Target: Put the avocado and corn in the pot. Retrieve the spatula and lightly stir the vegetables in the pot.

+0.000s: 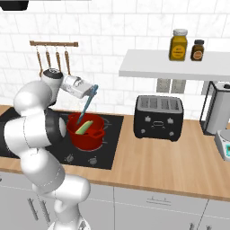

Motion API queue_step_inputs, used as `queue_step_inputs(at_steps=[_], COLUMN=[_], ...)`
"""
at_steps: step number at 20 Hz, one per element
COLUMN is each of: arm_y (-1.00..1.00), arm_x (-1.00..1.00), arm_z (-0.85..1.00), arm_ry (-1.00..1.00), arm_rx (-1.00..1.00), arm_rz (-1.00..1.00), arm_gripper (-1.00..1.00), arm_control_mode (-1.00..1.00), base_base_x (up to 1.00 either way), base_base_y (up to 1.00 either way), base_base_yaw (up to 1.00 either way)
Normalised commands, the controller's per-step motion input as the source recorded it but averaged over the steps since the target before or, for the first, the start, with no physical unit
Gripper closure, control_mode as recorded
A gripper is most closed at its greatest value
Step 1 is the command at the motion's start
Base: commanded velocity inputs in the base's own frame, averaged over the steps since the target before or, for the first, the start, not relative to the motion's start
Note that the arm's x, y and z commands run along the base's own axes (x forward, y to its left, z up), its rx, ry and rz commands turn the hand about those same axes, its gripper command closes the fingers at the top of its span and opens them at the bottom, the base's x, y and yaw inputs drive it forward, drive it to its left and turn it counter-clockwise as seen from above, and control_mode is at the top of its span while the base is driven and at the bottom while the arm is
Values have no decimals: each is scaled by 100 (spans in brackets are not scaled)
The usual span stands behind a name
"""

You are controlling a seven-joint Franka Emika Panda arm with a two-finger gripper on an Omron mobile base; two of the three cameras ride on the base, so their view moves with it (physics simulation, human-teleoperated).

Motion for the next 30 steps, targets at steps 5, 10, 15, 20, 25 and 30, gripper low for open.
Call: queue_step_inputs(at_steps=[5, 10, 15, 20, 25, 30], arm_y=[-5, 4, 4, 7, 5, 4], arm_x=[0, 0, 0, 0, 8, 89], arm_z=[-18, -44, -40, -43, -54, -3], arm_ry=[13, -1, -2, -1, 0, 1], arm_rx=[-13, -2, 0, -10, -17, -2], arm_rz=[12, 3, -5, -8, -12, -40], arm_gripper=[100, 100, 100, 100, 100, 100], arm_control_mode=[-100, -100, -100, -100, -100, -100], base_base_x=[0, 0, 0, 0, 0, 0], base_base_y=[0, 0, 0, 0, 0, 0], base_base_yaw=[0, 0, 0, 0, 0, 0])
